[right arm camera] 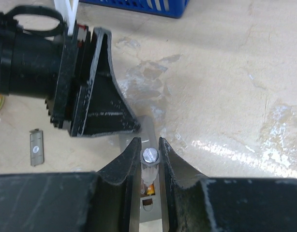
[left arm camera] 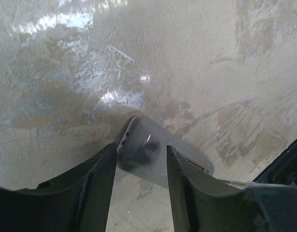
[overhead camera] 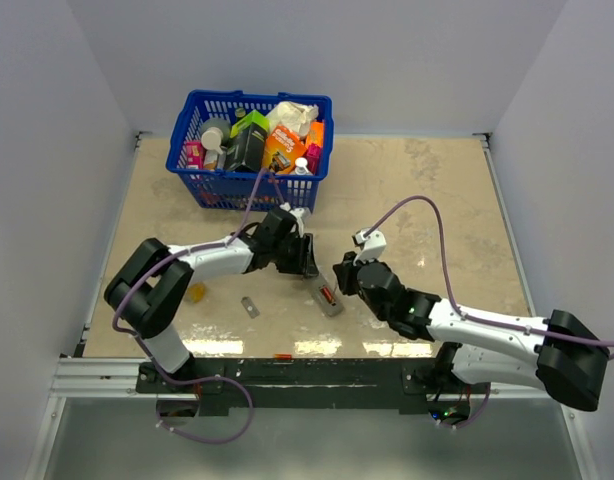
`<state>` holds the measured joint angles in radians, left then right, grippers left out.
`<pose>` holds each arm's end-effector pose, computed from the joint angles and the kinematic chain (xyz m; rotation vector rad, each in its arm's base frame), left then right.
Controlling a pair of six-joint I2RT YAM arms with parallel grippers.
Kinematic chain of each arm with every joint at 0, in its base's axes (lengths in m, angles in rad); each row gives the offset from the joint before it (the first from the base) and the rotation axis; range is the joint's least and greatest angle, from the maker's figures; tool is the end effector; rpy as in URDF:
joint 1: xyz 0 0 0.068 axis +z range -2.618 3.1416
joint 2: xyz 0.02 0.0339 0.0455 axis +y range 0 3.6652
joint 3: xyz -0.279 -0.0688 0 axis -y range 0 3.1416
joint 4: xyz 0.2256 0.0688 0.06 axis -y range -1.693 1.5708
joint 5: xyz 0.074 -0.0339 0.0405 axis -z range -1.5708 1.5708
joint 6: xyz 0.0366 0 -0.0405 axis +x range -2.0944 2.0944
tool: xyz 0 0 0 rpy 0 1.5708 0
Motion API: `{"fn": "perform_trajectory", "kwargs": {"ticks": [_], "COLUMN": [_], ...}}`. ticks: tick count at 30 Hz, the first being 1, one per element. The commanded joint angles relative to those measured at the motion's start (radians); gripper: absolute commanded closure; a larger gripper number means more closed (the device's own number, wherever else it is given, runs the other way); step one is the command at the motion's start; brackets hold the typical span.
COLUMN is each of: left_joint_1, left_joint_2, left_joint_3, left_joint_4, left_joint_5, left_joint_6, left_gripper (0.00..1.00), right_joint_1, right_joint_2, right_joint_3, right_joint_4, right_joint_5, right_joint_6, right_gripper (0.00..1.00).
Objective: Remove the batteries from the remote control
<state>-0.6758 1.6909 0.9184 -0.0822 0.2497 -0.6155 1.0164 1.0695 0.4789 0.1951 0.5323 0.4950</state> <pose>0.2508 -0.2127 0.1934 0.1994 2.5824 -0.8419 0.1232 0.1638 0.2417 -0.1571 1.9340 0.4934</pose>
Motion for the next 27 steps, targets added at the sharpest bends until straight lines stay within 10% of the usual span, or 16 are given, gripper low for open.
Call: {"fn": "perform_trajectory", "kwargs": {"ticks": [1,27], "left_joint_1": [-0.03,-0.219], "left_joint_2": [0.015,-0.292], "left_joint_3": [-0.013,-0.351], "left_joint_4": [-0.028,0.231], "left_joint_5": [-0.056,-0.116], "left_joint_6": [0.022,-0.342], "left_gripper": [0.51,0.74], "right_joint_1": [-0.027,-0.059], "right_joint_2": [0.049,0.052], "right_joint_3": [0.038,0.087], "right_joint_4": [0.082,0.14], "right_joint_5": [0.032,-0.052], "right_joint_6": [-0.113,-0.19], "right_gripper": [1.0,1.0]}}
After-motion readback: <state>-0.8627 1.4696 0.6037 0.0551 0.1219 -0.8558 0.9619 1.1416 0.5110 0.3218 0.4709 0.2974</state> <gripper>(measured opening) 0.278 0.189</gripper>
